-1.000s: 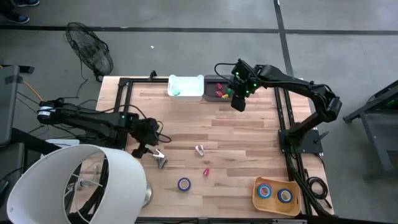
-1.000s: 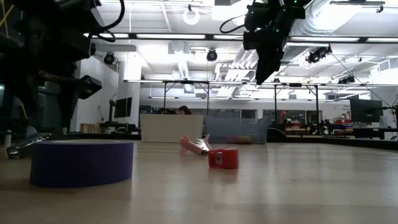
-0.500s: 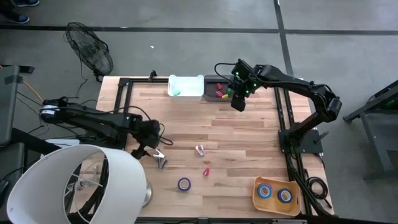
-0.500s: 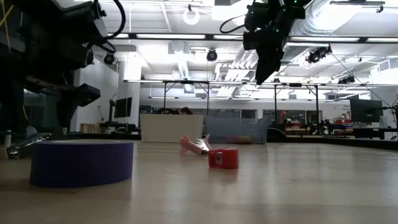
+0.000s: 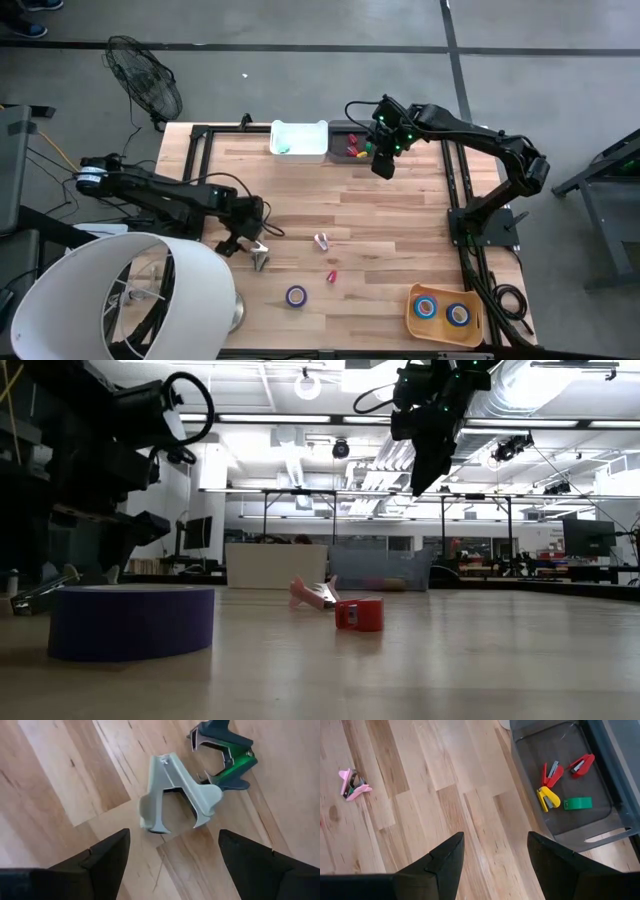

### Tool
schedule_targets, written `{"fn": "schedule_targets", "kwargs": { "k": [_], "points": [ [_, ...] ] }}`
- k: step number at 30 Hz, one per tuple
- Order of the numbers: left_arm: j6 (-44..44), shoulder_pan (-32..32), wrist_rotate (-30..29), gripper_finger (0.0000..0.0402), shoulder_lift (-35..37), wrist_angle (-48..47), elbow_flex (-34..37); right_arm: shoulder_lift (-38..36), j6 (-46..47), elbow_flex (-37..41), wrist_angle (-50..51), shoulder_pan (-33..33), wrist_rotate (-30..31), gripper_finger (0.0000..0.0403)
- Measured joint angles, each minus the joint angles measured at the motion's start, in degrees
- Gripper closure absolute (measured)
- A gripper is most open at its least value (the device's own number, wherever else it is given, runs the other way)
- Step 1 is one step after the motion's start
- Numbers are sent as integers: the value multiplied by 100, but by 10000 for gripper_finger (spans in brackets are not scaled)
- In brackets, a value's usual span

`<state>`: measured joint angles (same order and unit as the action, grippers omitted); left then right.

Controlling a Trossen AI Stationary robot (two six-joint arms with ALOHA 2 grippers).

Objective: Pick and place Stapler, Stapler remover, tape
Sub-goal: Put the gray staple remover into the white bin

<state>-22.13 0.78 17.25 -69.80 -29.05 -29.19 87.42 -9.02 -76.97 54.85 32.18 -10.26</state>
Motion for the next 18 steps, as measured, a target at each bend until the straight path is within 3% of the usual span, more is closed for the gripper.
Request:
{"fn": "schedule_targets", "kwargs": {
  "k": [10,18],
  "points": [
    [97,1,330,101,-162,360,0,0,0,0,31,0,0,194],
    [310,0,214,101,-162,623,0,0,0,0,46,0,-1,194]
  ]
}}
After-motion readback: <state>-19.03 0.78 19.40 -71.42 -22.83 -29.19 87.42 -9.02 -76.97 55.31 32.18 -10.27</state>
